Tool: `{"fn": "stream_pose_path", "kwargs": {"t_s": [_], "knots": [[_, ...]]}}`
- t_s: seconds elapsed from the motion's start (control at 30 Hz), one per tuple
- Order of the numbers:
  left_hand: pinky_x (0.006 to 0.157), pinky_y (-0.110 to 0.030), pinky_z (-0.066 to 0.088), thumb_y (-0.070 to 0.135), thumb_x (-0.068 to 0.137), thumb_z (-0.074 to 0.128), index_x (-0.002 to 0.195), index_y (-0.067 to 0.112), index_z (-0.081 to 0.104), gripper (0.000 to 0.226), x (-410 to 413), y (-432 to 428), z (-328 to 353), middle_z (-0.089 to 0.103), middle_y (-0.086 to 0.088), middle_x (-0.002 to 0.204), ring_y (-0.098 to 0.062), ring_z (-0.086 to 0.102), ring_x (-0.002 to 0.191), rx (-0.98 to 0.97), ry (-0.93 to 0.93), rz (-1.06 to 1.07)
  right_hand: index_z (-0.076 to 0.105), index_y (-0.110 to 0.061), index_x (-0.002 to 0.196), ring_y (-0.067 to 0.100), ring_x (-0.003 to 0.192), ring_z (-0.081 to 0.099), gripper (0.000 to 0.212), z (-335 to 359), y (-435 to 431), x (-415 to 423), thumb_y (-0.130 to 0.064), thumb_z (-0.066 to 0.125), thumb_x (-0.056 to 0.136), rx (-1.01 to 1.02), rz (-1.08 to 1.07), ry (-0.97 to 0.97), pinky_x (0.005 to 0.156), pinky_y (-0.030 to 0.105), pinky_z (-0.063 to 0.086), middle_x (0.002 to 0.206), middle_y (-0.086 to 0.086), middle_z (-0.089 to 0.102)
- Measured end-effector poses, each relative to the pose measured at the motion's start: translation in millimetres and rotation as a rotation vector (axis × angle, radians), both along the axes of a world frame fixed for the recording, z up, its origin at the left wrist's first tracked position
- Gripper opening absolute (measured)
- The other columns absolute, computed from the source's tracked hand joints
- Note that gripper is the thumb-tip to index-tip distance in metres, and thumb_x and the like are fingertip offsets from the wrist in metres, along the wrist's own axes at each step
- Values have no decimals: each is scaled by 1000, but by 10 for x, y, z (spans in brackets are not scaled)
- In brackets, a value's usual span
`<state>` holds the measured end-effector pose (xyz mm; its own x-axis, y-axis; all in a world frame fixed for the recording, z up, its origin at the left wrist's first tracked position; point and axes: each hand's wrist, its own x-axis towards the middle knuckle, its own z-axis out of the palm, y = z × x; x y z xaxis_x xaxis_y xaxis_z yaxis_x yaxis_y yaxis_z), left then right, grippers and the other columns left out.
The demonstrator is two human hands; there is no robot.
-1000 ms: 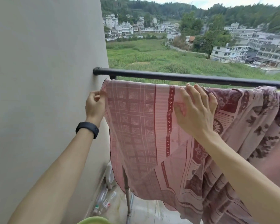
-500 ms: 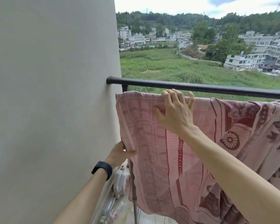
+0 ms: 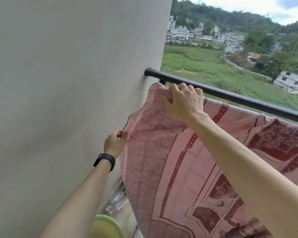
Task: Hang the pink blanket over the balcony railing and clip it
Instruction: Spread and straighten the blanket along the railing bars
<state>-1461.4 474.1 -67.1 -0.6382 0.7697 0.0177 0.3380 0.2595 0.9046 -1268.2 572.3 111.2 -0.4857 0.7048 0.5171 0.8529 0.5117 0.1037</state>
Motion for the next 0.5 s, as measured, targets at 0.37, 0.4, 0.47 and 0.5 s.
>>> {"fn": "stream_pose_path", "kwargs": {"t_s": [0.37, 0.4, 0.47, 0.5], "knots": [[73, -25, 43, 27, 85, 65, 87, 29, 63, 4, 525, 177, -281, 67, 8, 90, -17, 64, 91, -213, -87, -183, 48, -25, 134, 32, 106, 62, 62, 91, 158, 780, -70, 39, 92, 86, -12, 1, 96, 48, 40, 117, 8, 67], [75, -26, 48, 28, 78, 67, 88, 30, 62, 10, 566, 234, -184, 68, 8, 93, -15, 65, 91, -190, -137, -196, 46, -26, 136, 32, 107, 62, 65, 106, 156, 915, -72, 39, 91, 93, -24, -5, 96, 49, 39, 119, 8, 67], [88, -35, 53, 26, 64, 66, 92, 32, 63, 28, 634, 353, 49, 70, 3, 103, -17, 66, 96, -104, -213, -259, 46, -24, 138, 33, 107, 62, 67, 113, 149, 1096, -71, 37, 92, 89, -37, -3, 97, 49, 39, 119, 8, 67], [91, -36, 53, 24, 61, 64, 95, 30, 64, 35, 695, 431, 225, 69, 1, 106, -19, 65, 101, -23, -249, -280, 47, -23, 138, 32, 107, 62, 66, 140, 149, 1179, -70, 36, 93, 81, -38, -1, 96, 49, 40, 118, 8, 67]]}}
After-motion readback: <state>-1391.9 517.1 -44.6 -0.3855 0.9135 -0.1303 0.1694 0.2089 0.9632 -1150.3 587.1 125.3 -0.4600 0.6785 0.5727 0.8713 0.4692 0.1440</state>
